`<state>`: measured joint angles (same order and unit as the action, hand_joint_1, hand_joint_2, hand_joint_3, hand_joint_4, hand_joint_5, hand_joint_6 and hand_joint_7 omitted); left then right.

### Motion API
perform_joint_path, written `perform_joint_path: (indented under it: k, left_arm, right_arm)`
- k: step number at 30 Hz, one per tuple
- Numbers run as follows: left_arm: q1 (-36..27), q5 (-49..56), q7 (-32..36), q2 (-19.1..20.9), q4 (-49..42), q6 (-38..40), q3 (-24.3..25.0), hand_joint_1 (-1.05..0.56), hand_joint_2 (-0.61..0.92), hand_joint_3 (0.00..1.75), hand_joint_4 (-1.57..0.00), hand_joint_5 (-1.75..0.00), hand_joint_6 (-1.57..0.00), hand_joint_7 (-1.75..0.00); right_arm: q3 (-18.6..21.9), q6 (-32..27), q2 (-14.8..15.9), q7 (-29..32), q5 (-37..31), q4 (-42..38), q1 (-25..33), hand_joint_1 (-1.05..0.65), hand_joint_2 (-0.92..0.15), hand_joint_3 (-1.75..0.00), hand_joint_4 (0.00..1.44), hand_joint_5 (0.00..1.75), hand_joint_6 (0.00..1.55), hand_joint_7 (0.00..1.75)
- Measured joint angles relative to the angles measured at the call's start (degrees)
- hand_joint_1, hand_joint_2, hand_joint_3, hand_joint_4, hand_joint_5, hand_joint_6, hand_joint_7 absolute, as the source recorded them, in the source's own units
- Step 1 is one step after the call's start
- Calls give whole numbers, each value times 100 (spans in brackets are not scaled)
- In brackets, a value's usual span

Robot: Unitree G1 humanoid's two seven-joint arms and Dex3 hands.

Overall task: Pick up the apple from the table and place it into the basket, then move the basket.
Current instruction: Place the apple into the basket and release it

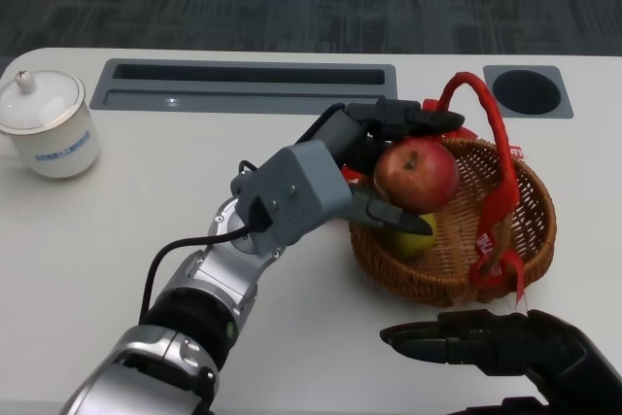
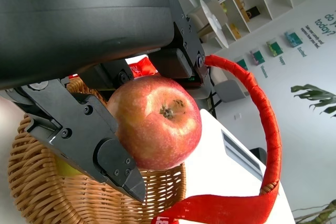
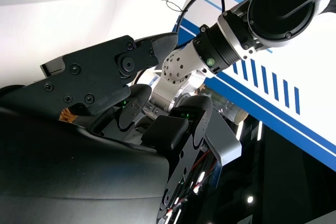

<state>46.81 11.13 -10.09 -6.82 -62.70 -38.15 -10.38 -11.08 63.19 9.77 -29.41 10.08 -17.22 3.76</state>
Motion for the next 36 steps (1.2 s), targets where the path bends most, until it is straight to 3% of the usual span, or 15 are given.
perform_joint_path:
  k: [7, 9, 14, 20, 26, 36]
  left_arm:
    - [118, 0, 21, -111, -327, -66, 92, -28, 76, 0, -114, 0, -101, 0]
    - [124, 0, 19, -118, -342, -85, 122, -34, 74, 0, -102, 0, -90, 0]
    - [126, 71, -28, -71, -344, -249, 58, -61, 73, 0, -52, 0, -47, 0]
    - [128, 204, -241, 84, -289, -358, -123, -82, 75, 0, -27, 0, -23, 0]
    - [131, 129, -615, 137, -200, -365, -140, -89, 74, 0, -16, 0, -15, 0]
    - [65, -32, -920, 368, 304, -350, -28, -86, 76, 0, -22, -2, -20, -2]
  right_arm:
    - [0, -63, 18, 58, -95, 84, 57, -28, -81, 0, 85, 0, 80, 0]
    - [0, -66, 25, 67, -97, 108, 69, -28, -81, 0, 86, 0, 81, 0]
    - [-27, -87, 59, 69, -82, 146, 82, -27, -80, 0, 86, 0, 81, 0]
    - [-61, -94, 64, 69, -77, 146, 81, -27, -80, 0, 86, 0, 81, 0]
    - [-62, -94, 64, 70, -78, 147, 81, -27, -80, 0, 86, 0, 81, 0]
    - [-57, -75, 101, 67, -33, 122, 43, -25, -80, 0, 86, 0, 80, 0]
